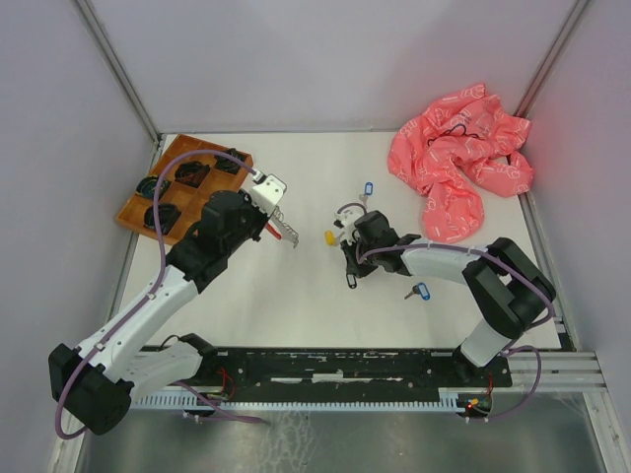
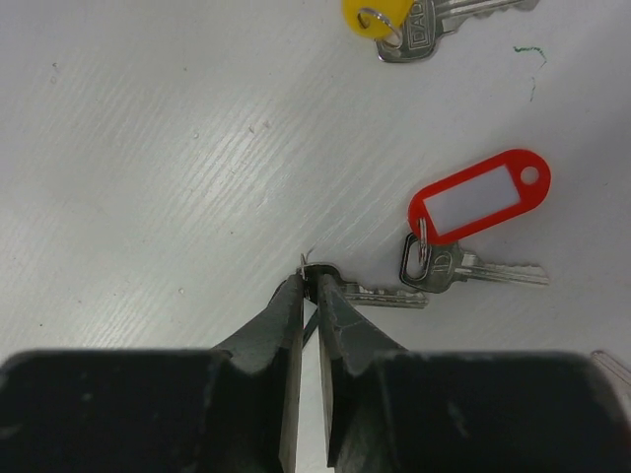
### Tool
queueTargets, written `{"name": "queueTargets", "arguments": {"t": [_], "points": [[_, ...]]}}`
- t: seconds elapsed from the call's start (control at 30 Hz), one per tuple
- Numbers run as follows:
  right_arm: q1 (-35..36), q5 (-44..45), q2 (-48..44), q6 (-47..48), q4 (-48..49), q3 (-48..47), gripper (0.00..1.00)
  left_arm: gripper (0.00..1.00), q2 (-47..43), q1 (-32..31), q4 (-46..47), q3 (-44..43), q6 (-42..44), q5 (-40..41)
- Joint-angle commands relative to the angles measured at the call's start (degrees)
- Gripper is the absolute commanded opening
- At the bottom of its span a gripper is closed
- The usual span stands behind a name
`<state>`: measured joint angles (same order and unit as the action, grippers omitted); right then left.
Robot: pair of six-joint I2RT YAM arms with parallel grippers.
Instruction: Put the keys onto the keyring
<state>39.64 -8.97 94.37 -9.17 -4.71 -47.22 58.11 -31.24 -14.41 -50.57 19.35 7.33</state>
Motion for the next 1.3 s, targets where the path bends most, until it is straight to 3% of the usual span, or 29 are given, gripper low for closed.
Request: {"name": "queueTargets", "arguments": {"t": [0.0,0.17,0.53,0.73,0.97,1.27], "points": [[0.05,0.29,0.49,0.62,0.63,-1.86,0.16,0.03,-0.45,0.22,4.25,-0.40,0.78,-0.72],[0.02,0.55,-1.39,2.05,-1.43,-2.59,0.01,0.03,-0.45,0.22,4.27,-0.24,0.94,-1.42],[-0.08,-5.91,-8.97,7.98,-8.36,-7.16,0.01,0.03,-1.86,0.22,5.75,1.42,3.28,-7.70],[-0.09,-11.73,-15.55,14.44,-9.20,-8.18,0.01,0.03,-2.68,0.17,6.58,2.58,6.07,-14.91],[-0.07,-12.32,-23.66,20.11,-7.03,-7.02,0.01,0.03,-2.48,0.26,6.79,2.45,8.82,-23.31],[-0.08,-16.42,-25.30,33.36,-11.53,-11.97,0.01,0.03,-0.85,0.55,6.82,0.57,13.16,-35.38]]}}
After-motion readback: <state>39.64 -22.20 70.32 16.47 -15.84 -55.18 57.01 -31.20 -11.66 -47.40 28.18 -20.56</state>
